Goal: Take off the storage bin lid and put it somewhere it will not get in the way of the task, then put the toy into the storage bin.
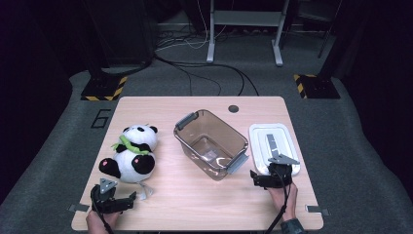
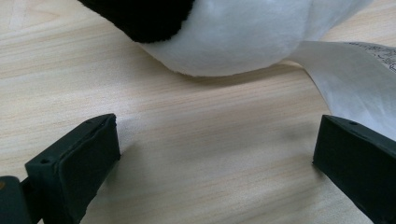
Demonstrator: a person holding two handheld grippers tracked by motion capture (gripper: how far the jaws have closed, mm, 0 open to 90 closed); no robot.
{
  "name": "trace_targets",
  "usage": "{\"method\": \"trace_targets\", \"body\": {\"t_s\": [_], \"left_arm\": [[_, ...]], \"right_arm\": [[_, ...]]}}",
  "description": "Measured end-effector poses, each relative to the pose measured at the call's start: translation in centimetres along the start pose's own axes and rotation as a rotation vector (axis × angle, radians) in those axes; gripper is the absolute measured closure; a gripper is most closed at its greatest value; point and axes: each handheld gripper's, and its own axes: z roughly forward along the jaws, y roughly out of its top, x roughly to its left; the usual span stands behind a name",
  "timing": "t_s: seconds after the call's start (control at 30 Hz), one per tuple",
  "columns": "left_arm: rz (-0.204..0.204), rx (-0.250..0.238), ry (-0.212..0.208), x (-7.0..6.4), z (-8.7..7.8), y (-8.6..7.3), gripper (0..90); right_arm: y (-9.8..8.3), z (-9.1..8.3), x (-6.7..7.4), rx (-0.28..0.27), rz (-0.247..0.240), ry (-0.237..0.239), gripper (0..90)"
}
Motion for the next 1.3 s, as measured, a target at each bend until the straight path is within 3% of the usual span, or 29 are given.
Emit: {"method": "trace_targets", "body": {"t_s": [0.1, 0.27, 0.43, 0.77, 1.3], "left_arm": [[0.001, 0.0, 0.0, 0.0, 0.0, 0.0, 0.0], [0.0, 0.0, 0.0, 0.0, 0.0, 0.0, 0.0], [-0.001, 0.0, 0.002, 0.0, 0.0, 0.0, 0.0], [-0.001, 0.0, 0.002, 0.0, 0.0, 0.0, 0.0], [0.011, -0.003, -0.003, -0.1, -0.1, -0.1, 0.0]], "right_arm": [[-1.3, 0.1, 1.2, 0.02, -0.029, 0.034, 0.0], [-2.5, 0.1, 2.5, 0.025, -0.063, 0.047, 0.0], [-3.6, 0.2, 4.5, 0.043, -0.132, 0.076, 0.0], [-4.0, 1.0, 5.4, 0.092, -0.194, 0.095, 0.0], [-3.9, 1.1, 5.5, 0.105, -0.186, 0.105, 0.0]]}}
